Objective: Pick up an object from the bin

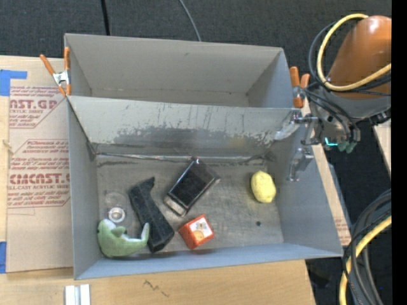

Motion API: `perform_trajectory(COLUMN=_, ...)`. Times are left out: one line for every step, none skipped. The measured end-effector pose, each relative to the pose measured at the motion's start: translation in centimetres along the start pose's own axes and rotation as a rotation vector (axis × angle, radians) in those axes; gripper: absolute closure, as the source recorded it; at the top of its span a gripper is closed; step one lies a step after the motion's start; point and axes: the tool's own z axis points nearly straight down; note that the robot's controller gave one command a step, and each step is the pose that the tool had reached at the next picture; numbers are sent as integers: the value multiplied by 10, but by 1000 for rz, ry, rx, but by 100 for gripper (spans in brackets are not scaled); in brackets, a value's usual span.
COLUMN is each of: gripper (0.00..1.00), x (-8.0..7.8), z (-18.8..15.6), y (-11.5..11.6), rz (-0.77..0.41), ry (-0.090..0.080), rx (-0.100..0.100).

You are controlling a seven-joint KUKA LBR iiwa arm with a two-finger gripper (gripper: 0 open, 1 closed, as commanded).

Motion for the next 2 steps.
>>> perform_trajectory(gripper=0, x=-2, z=-5, y=1, rz=-1, ry=-8, rx=1)
perform_trajectory(gripper=0, x=14, z=47, y=2, rz=-22, ry=-13, rx=2)
